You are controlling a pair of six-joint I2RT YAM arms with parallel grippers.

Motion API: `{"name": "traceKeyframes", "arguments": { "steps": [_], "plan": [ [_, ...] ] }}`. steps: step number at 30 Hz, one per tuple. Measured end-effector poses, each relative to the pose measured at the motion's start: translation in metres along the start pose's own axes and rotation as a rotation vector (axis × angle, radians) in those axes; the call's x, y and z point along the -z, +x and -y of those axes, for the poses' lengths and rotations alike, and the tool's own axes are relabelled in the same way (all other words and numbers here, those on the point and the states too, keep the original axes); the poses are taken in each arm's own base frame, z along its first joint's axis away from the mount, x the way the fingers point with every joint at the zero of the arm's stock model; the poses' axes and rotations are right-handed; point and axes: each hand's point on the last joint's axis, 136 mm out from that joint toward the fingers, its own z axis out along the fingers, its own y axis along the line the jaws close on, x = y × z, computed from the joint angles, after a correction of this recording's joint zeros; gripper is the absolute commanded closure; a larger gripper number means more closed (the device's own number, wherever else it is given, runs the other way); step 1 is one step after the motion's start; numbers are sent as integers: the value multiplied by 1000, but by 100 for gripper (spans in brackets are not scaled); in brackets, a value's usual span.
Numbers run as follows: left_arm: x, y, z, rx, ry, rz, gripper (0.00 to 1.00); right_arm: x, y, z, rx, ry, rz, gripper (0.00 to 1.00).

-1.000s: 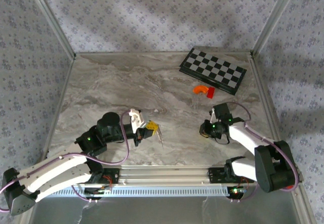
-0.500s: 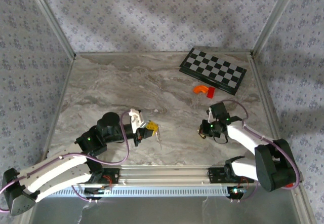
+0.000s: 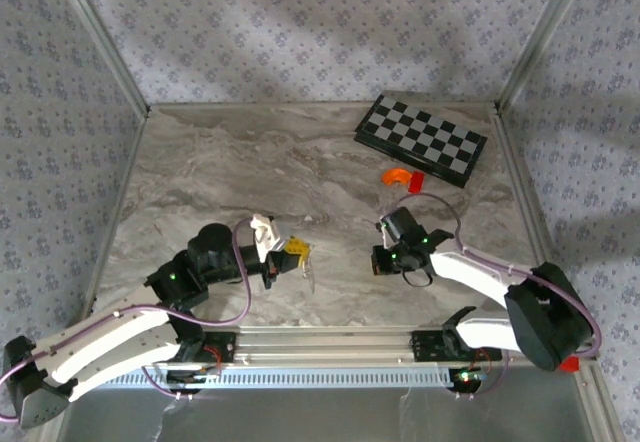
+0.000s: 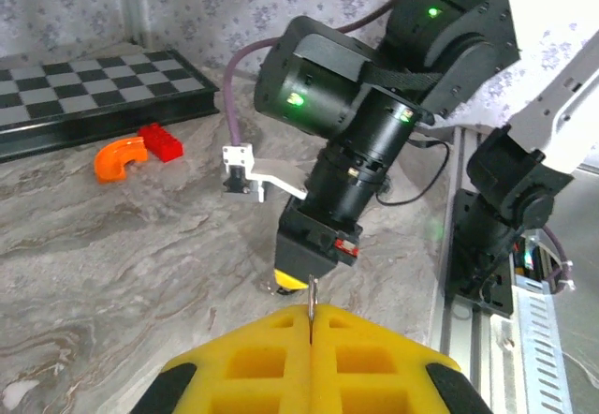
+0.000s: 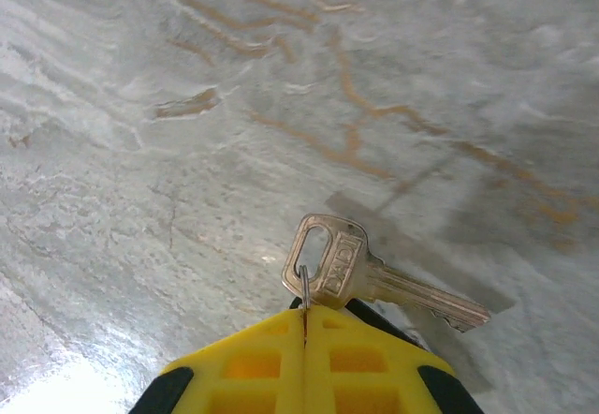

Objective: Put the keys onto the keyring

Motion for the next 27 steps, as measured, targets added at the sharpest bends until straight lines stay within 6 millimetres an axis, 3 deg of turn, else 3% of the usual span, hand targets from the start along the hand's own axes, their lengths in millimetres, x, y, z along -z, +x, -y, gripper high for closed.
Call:
{"name": "traceKeyframes", "arguments": {
  "steps": [6, 13, 22, 27],
  "plan": [
    [7, -7, -11, 19, -62, 33, 100, -6, 5, -2, 14, 3, -24, 100],
    [12, -5, -12, 28, -76, 47, 100, -3, 6, -5, 37, 17, -33, 81],
    [13, -3, -14, 37, -81, 47, 100, 20, -20, -20, 117, 29, -4, 64],
    [15, -4, -13, 35, -80, 52, 100, 12, -24, -20, 146, 30, -71, 63]
  ]
}}
